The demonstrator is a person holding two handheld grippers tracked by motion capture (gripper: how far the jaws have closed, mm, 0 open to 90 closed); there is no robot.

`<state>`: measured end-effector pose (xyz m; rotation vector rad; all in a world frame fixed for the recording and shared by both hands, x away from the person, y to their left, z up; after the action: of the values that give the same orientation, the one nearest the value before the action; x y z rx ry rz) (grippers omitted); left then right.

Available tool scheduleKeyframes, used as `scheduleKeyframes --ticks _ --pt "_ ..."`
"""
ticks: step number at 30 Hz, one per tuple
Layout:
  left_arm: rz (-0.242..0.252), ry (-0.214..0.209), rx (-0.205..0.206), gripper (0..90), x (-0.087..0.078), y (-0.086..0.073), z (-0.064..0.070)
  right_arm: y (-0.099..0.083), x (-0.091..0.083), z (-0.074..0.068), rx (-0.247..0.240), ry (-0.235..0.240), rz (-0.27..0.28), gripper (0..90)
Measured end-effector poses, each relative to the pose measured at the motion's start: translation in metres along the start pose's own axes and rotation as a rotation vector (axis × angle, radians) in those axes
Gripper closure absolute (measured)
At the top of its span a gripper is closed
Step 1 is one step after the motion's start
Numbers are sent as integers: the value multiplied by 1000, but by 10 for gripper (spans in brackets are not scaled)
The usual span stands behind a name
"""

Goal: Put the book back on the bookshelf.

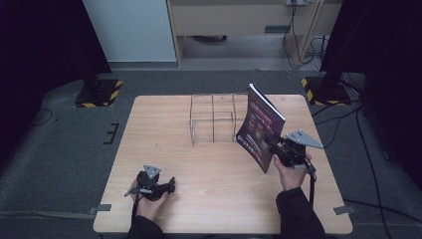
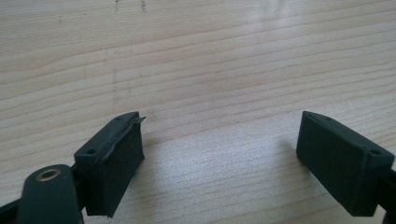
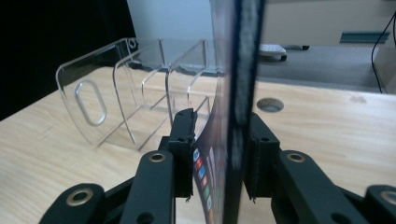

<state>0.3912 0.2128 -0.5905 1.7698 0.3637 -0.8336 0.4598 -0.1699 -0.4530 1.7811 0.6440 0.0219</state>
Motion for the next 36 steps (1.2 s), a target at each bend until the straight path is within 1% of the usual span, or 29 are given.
scheduleKeyframes --ticks 6,7,9,11,13,17,23,25,26,29,32,36 --pt "0 0 0 137 0 0 0 18 4 2 3 -17 11 700" --pt "0 0 0 137 0 0 0 21 5 2 7 -24 7 720" --pt "0 0 0 137 0 0 0 24 6 3 10 -24 3 760" --pt "0 0 0 137 0 0 0 25 6 3 11 -34 -5 819" --pt "0 0 0 137 0 0 0 26 6 2 11 -39 -11 833" --pt "0 0 0 137 0 0 0 26 6 0 11 -48 -7 840" --pt "1 0 -1 137 0 0 0 31 5 -6 14 -21 10 841" --pt "1 -1 -1 137 0 0 0 34 5 -9 12 -15 18 842" --pt "1 -1 -1 137 0 0 0 36 6 -11 3 -14 24 842" --pt "1 -1 -1 137 0 0 0 42 9 -15 -10 -21 44 842" --pt "0 -2 -1 137 0 0 0 50 13 -17 -27 -39 65 842" --pt "0 -2 0 136 0 0 0 59 21 -17 -17 -42 93 842"
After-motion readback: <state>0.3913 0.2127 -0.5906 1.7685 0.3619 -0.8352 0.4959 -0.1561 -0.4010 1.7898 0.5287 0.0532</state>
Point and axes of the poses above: each handheld gripper's, and its own axes: x roughly forward along the jaws, y roughly out of its top, z roughly to its right, the point moved 8 cm from there along x, roughly forward along the jaws, and after that the axes turned 12 degrees about x, right-handed, at the moved point
